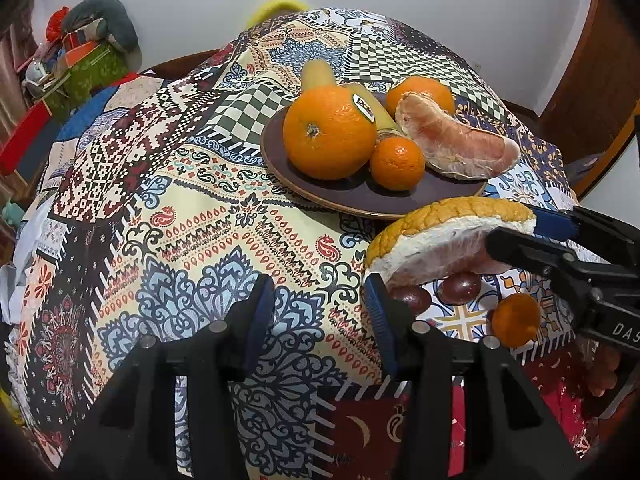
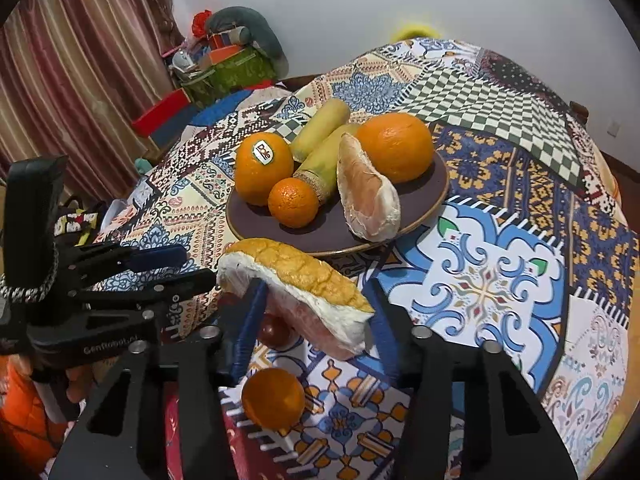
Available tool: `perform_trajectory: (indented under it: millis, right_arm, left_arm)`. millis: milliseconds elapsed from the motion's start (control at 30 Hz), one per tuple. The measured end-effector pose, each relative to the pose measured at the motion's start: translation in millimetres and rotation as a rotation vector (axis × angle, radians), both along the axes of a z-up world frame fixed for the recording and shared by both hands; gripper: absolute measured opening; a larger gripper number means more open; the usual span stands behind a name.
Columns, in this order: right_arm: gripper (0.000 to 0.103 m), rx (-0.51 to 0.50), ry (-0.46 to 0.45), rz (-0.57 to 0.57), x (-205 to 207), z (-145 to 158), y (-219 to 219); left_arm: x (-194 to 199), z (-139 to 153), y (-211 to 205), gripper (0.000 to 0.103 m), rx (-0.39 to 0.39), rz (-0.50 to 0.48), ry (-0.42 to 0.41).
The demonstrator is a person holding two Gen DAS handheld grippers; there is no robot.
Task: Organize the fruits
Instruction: 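Open both tools and move the right tool to the second pomelo segment, then grasp the second pomelo segment with the right tool and lift it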
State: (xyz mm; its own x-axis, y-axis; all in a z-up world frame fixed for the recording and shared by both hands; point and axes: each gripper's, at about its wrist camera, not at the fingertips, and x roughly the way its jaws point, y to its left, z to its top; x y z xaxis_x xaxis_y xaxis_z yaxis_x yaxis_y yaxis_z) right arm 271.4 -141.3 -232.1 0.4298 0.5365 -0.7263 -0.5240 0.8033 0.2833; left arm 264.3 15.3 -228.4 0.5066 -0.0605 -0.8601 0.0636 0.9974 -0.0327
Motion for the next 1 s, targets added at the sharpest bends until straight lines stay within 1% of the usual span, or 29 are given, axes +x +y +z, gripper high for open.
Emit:
perform_trajectory:
  millis: [33, 67, 133, 267, 433, 500, 633, 733, 867, 933, 1000]
  right_arm:
    - [0.030, 0.000, -0.007, -0.001, -2.0, 1.6, -1.8]
    - [0.025, 0.003, -0.006, 0.000, -3.9, 2.8, -4.3]
    - [0.022, 0.010, -0.001, 0.003, -8.4, 3.7, -8.6]
    - [0.018, -0.004, -0.014, -0.016, -15.6, 5.4, -14.0]
    - [0.014, -0.037, -0.033, -0.078, -26.1, 9.5, -34.4]
    - [0.014, -0.028, -0.010, -0.118, -29.1, 9.5, -51.8]
    - [0.014, -0.039, 0.019, -0.160, -40.6, 5.5, -72.7]
    - [0.014, -0.056, 0.033, -0.174, -54.9, 1.5, -81.6]
    - [0.014, -0.027, 0.051, -0.200, -67.7, 0.7, -93.2]
    - [0.014, -0.032, 0.049, -0.207, -73.5, 0.5, -94.3]
    - [0.016, -0.047, 0.041, -0.201, -78.0, 0.4, -93.7]
  left_arm:
    - [-1.5, 1.3, -0.5, 0.047, 0.000, -0.001, -0.002]
    - [-3.4, 2.7, -0.9, 0.047, 0.000, -0.003, -0.004]
    - [-7.9, 6.8, -2.5, 0.047, 0.003, -0.007, -0.012]
    - [-16.6, 15.2, -3.8, 0.047, 0.006, -0.012, -0.026]
    - [-28.6, 26.6, -2.2, 0.047, 0.003, -0.009, -0.042]
    - [-33.4, 30.0, -2.7, 0.047, 0.001, -0.011, -0.045]
    - [-41.7, 33.9, -8.1, 0.047, -0.006, -0.023, -0.047]
    - [-46.4, 36.3, -15.8, 0.047, -0.012, -0.038, -0.048]
    - [-50.7, 39.9, -30.4, 0.047, -0.034, -0.060, -0.041]
    - [-53.4, 41.9, -41.5, 0.047, -0.039, -0.080, -0.041]
    - [-55.3, 43.1, -51.9, 0.052, -0.032, -0.098, -0.048]
